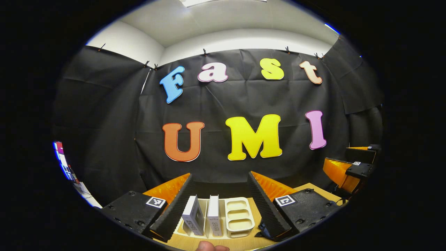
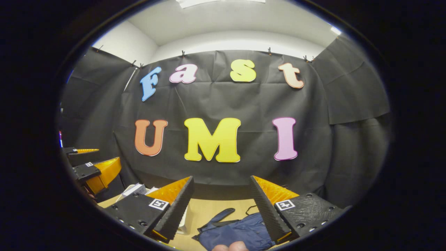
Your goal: Open the schoolbag, grab two books from the bookshelf and put them into the schoolbag.
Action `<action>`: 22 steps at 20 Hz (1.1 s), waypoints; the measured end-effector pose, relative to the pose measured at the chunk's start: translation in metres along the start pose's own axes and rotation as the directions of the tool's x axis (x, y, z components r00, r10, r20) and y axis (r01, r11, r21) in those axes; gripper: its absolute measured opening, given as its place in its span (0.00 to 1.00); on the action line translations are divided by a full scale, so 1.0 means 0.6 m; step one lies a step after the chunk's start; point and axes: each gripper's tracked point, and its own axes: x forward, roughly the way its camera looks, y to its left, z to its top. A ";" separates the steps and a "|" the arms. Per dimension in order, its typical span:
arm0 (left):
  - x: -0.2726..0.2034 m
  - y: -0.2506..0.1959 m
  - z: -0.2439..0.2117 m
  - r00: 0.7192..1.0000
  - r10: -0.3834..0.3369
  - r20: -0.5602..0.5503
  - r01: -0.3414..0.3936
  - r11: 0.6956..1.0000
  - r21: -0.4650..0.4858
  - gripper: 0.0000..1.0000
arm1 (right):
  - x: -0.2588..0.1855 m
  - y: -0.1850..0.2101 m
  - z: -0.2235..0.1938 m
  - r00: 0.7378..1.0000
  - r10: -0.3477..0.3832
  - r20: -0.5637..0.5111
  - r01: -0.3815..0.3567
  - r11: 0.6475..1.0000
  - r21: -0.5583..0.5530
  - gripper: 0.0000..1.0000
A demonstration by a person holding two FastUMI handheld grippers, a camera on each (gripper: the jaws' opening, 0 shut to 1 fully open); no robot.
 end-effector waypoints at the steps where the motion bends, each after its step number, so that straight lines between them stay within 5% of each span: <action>1: 0.001 -0.003 0.001 1.000 0.005 0.003 -0.005 1.000 -0.011 0.98 | 0.004 -0.004 -0.001 1.000 0.005 0.000 -0.005 1.000 0.006 0.95; 10: 0.003 -0.030 0.021 0.998 0.058 0.026 -0.059 0.997 0.047 0.98 | 0.027 -0.037 -0.033 0.996 0.061 -0.070 -0.056 0.996 0.076 0.96; 17: 0.015 -0.009 -0.002 0.997 0.070 -0.011 -0.070 0.997 0.026 0.98 | 0.048 -0.027 -0.096 0.981 0.050 -0.189 -0.051 0.999 0.002 0.93; 20: 0.028 0.014 -0.019 0.998 0.052 -0.016 -0.052 0.998 0.021 0.98 | 0.053 0.002 -0.181 0.944 0.035 -0.328 -0.065 0.995 -0.081 0.95; 22: 0.035 0.034 -0.034 0.999 0.040 -0.024 -0.040 0.999 0.021 0.98 | 0.051 0.018 -0.260 0.886 0.011 -0.464 -0.079 0.989 -0.127 0.95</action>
